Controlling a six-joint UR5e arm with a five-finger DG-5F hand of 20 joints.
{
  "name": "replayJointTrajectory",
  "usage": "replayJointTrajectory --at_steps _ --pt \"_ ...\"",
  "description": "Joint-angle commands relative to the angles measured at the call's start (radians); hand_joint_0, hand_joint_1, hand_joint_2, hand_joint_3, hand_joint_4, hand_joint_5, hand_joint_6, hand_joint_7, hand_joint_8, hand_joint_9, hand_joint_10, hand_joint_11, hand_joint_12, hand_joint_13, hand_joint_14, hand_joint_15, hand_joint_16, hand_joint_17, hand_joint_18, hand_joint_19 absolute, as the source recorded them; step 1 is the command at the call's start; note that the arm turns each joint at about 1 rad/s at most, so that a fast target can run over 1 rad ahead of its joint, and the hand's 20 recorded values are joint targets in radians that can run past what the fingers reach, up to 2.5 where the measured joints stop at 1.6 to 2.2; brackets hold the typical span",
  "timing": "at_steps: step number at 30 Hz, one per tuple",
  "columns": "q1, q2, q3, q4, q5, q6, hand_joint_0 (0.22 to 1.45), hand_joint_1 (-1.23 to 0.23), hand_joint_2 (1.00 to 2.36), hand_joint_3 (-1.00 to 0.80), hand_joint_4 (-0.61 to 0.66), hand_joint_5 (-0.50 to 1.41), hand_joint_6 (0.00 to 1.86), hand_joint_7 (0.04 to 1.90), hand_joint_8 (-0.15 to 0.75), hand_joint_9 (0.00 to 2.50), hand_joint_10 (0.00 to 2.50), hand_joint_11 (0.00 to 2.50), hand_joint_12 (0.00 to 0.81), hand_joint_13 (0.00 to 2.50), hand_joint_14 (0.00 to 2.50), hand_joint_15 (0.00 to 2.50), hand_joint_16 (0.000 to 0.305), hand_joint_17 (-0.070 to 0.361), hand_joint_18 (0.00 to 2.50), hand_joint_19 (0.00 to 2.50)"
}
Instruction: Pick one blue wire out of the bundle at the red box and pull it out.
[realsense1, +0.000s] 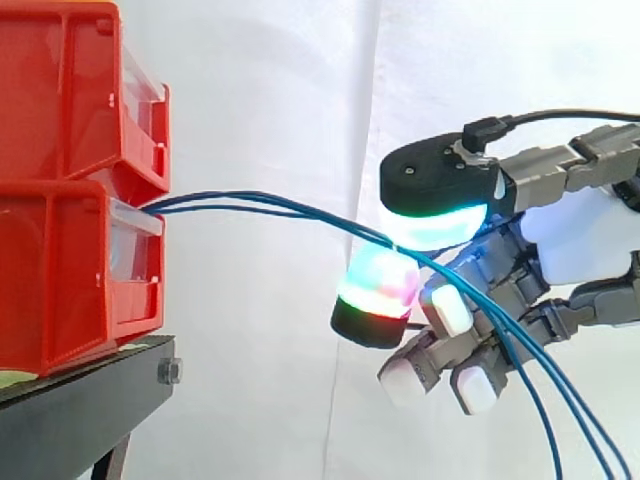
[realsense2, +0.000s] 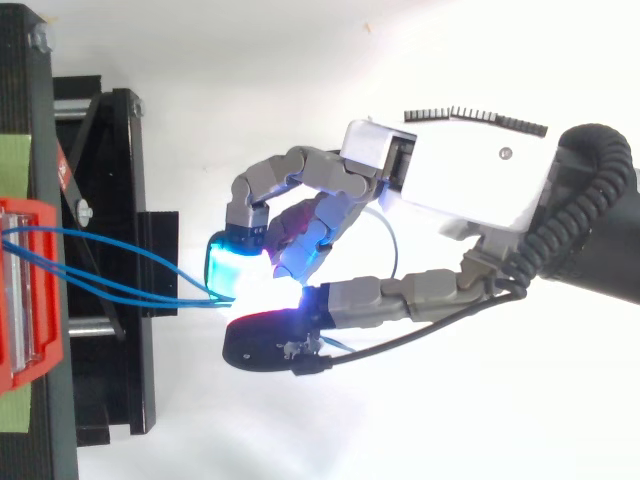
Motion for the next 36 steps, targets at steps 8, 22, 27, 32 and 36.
replayJointTrajectory --at_steps 8,22,27,32,36 --pt "0.002 0.000 0.000 0.000 0.000 0.000 0.58 -0.80 1.02 -0.07 0.10 -0.11 0.86 0.92 0.254 1.17 0.02 0.57 0.407 0.72 0.02 0.40 0.068 0.153 0.69 0.73" --pt "0.003 0.005 0.011 -0.001 0.002 0.000 0.59 -0.81 1.01 0.05 0.09 -0.12 0.86 0.88 0.274 1.11 0.02 0.48 0.421 0.73 0.01 0.38 0.073 0.163 0.74 0.71" --pt "0.002 0.005 0.018 -0.018 0.000 0.000 0.59 -0.79 1.00 0.10 -0.05 -0.10 0.86 0.96 0.268 1.15 0.02 0.39 0.413 0.73 0.01 0.33 0.074 0.166 0.76 0.70" --pt "0.003 0.005 0.018 -0.020 0.000 0.000 0.62 -0.81 1.10 0.14 -0.19 -0.12 0.88 1.04 0.264 1.10 0.02 0.42 0.403 0.71 0.01 0.36 0.071 0.160 0.74 0.70" --pt "0.002 0.005 0.018 -0.020 0.002 0.000 0.57 -0.83 1.02 -0.08 0.05 -0.11 0.85 1.00 0.244 1.14 0.02 0.42 0.382 0.70 0.01 0.36 0.066 0.150 0.70 0.73"
